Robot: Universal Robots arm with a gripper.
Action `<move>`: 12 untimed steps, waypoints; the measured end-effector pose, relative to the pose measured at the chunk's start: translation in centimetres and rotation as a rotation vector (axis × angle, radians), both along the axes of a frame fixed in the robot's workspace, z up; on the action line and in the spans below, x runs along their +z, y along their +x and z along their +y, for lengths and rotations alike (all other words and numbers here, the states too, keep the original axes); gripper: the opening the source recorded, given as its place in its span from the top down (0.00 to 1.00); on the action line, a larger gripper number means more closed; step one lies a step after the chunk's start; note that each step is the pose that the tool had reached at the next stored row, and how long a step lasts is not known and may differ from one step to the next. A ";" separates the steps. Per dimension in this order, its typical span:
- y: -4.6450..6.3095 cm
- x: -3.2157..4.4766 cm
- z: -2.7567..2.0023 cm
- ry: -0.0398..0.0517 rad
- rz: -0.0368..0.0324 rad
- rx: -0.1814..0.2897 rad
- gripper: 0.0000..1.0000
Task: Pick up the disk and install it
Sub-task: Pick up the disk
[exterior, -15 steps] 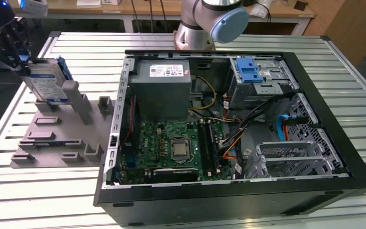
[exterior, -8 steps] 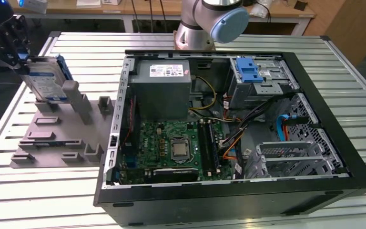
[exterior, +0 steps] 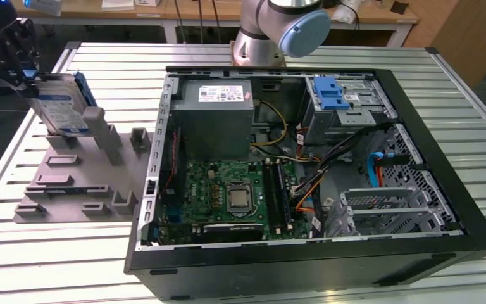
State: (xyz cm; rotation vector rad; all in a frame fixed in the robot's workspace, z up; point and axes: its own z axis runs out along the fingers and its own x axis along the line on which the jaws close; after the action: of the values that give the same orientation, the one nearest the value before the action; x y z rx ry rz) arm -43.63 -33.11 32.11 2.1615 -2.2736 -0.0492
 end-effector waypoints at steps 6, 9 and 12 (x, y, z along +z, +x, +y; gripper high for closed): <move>0.0 0.29 0.01 0.0000 -0.0003 0.000 0.64; 0.0 0.40 0.03 0.0001 -0.0002 0.000 0.64; 0.0 0.49 0.06 0.0001 -0.0002 0.000 0.64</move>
State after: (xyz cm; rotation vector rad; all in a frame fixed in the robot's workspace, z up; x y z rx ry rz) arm -43.63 -33.05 32.60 2.1617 -2.2736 -0.0491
